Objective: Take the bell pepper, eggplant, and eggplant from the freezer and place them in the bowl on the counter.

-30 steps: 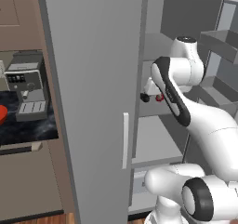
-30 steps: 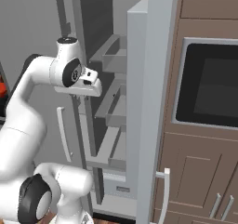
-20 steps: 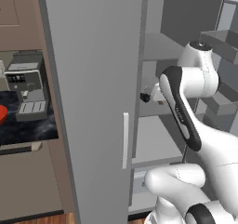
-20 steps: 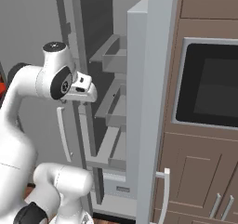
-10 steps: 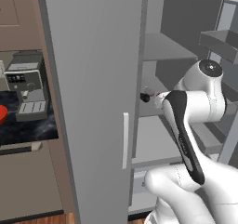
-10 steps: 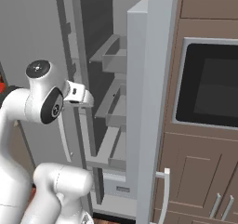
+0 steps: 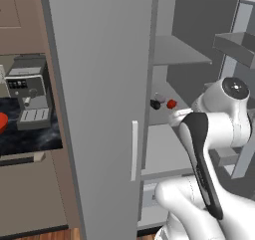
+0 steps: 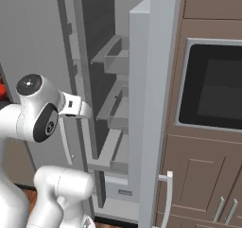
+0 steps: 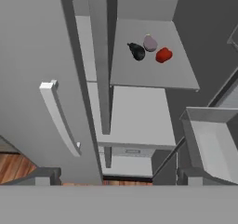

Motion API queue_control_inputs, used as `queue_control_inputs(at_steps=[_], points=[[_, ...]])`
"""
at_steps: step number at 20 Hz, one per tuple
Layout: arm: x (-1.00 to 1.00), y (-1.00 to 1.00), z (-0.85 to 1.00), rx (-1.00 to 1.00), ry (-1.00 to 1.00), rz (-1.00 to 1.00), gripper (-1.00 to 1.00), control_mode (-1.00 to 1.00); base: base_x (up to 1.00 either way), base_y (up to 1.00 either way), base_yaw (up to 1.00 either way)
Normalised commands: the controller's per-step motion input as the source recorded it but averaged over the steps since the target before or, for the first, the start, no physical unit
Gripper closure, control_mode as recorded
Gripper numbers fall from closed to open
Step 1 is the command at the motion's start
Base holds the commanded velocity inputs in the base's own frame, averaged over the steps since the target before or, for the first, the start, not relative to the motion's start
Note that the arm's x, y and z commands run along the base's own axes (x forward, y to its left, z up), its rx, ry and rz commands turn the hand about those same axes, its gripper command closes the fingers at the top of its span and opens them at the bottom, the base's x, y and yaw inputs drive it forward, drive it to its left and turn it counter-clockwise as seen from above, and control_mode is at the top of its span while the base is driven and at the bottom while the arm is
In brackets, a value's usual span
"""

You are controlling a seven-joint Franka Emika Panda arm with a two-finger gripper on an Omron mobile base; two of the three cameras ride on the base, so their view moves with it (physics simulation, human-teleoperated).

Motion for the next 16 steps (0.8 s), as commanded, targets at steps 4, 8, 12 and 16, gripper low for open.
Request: queue_control_inputs(at_steps=[4,8,12,16], points=[[-0.34,0.0,0.0,0.0,0.0,0.0,-1.0,-1.0,0.0,0.0,0.0],[0.02,0.0,0.0,0.0,0.0,0.0,-1.0,1.0,0.08,0.0,0.0],[0.0,0.0,0.0,0.0,0.0,0.0,-1.0,1.0,0.71,-0.13,0.0],[0.0,0.0,0.0,0.0,0.0,0.0,-1.0,1.0,0.87,-0.2,0.0]])
